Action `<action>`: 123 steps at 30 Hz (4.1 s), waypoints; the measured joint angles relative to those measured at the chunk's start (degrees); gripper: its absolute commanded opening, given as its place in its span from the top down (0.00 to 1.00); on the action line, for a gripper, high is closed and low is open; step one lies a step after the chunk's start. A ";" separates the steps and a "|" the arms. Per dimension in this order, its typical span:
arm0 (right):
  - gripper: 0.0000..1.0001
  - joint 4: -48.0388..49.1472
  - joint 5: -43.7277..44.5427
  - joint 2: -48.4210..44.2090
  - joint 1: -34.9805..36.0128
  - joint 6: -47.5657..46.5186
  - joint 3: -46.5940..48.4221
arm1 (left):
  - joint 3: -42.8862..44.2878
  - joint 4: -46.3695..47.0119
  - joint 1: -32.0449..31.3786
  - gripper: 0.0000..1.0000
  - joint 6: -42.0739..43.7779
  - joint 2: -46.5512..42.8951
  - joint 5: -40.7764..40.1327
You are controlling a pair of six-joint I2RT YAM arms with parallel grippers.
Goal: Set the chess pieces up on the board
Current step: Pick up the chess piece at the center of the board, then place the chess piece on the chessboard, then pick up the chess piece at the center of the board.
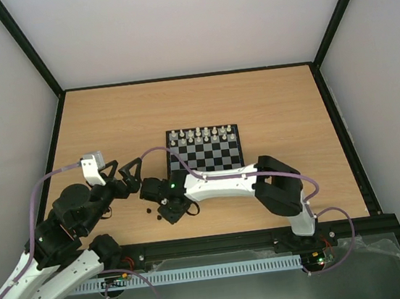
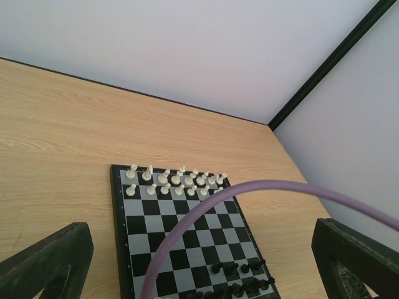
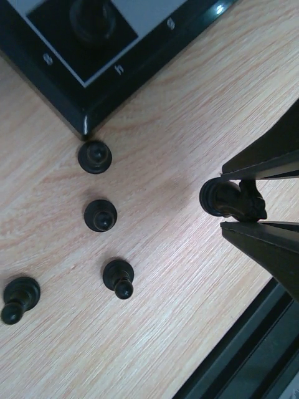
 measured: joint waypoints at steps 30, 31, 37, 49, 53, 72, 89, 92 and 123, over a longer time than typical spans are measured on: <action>0.82 -1.11 0.50 -3.67 -13.66 -5.62 -1.62 | 0.00 0.02 0.00 0.01 0.00 0.37 -0.02; 0.82 -1.11 0.42 -3.67 -13.81 -5.75 -1.62 | 0.00 0.02 0.00 0.01 0.00 0.37 -0.02; 0.82 -1.05 -0.70 -3.67 -14.43 -6.67 -1.62 | 0.00 0.02 0.00 0.01 0.00 0.37 -0.02; 0.81 -1.01 -2.38 -2.03 -14.45 -7.80 -1.62 | 0.00 0.02 0.00 0.01 0.00 0.37 -0.04; 0.81 -0.96 -2.56 -1.49 -14.47 -7.96 -1.60 | 0.00 0.02 0.00 0.01 0.00 0.37 -0.04; 0.77 -0.39 -3.50 -0.24 -14.82 -8.37 -0.07 | 0.00 0.02 0.00 0.01 0.00 0.39 -0.20; 0.61 -0.85 -3.43 -0.39 -14.82 -8.68 0.09 | 0.00 0.02 0.00 0.01 0.00 0.42 -0.24; 0.56 -1.51 -3.37 -1.55 -14.82 -8.66 0.11 | 0.00 0.02 0.00 0.01 0.00 0.42 -0.24; 0.59 1.79 -5.95 -12.48 -6.64 -1.88 -5.81 | 0.00 0.00 0.00 0.01 -0.02 -1.42 -0.20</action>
